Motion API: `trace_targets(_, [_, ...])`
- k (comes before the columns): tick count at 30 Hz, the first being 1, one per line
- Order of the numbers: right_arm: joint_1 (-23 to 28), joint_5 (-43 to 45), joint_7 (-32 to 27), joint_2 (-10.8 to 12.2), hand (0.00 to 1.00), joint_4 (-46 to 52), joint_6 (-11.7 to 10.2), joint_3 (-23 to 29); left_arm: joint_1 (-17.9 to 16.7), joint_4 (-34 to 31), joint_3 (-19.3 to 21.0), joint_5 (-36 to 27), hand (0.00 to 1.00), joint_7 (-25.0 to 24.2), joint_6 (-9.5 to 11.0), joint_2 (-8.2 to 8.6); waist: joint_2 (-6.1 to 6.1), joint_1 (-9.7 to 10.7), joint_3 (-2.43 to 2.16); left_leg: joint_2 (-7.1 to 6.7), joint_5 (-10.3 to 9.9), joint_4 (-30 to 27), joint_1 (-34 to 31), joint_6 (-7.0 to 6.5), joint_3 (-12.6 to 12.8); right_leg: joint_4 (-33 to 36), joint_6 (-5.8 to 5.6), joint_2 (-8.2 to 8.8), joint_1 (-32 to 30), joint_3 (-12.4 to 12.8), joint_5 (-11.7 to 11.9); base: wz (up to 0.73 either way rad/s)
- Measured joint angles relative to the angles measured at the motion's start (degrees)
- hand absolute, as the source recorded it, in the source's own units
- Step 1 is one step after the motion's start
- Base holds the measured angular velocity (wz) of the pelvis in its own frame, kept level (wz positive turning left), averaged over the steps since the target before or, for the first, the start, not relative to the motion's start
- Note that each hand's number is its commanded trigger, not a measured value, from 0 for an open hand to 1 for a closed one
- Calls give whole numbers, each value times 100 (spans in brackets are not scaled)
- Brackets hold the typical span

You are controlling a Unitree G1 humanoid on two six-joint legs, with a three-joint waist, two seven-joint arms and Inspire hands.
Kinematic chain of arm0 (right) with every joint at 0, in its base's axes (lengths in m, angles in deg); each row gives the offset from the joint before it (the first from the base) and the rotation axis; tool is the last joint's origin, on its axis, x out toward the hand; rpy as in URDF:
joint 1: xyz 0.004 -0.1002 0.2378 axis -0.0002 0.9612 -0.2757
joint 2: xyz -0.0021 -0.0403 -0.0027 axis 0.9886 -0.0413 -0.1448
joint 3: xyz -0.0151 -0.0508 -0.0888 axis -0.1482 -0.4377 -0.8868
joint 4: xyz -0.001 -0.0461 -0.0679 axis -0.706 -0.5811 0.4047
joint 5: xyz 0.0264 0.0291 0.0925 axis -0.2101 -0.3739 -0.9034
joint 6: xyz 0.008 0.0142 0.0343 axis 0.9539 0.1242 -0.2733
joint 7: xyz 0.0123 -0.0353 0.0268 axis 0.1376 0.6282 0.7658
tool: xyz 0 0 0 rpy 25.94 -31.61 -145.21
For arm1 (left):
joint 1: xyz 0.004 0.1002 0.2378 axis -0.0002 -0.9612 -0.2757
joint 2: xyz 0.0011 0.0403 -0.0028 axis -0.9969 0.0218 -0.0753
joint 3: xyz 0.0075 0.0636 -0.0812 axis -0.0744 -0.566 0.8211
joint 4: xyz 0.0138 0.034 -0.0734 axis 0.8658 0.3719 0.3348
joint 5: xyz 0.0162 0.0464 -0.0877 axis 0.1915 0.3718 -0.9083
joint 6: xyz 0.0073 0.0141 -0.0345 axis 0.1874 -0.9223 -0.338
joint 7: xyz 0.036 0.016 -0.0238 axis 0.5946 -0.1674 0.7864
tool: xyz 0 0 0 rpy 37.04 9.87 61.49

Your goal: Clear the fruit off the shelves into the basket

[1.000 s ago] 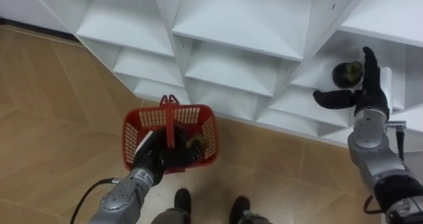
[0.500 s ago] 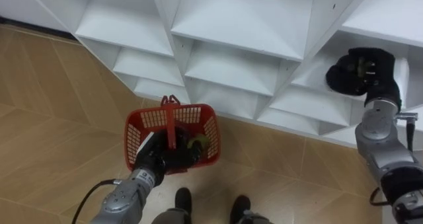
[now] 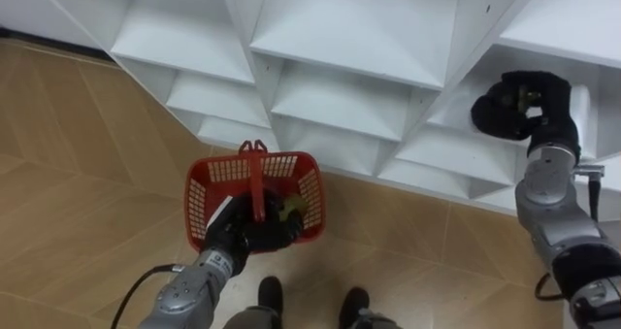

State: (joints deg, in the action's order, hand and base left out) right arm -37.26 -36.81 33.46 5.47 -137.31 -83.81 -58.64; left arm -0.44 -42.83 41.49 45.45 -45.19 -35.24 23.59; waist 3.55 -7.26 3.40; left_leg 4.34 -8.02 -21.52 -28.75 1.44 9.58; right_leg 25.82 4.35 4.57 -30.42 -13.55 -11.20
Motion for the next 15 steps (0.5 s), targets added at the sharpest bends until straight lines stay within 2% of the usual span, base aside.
trace_targets(6, [9,48,292,126,100,622,-28,-92,25,-4,88,-11,100,-114,12,6,5,73,-4,-4,0,0,16,0,13,0,-1,3,13,6,0,0])
trace_targets(10, [14,154,369,132,100,660,-47,-109,37,-6,94,-1,100,-120,27,12,0,97,-13,-3,0,-2,55,0,5,-4,-2,1,65,4,1,0])
trace_targets(13, [151,162,429,132,100,786,-52,-124,34,-16,79,-1,100,-120,27,32,-8,132,-19,7,0,-23,59,0,4,-17,-2,-7,106,-25,4,4])
trace_targets(15, [313,137,496,164,100,953,-51,-123,34,-14,90,5,100,-115,27,67,-17,196,-41,10,0,-29,68,0,-14,-26,-2,-9,146,-56,4,8])
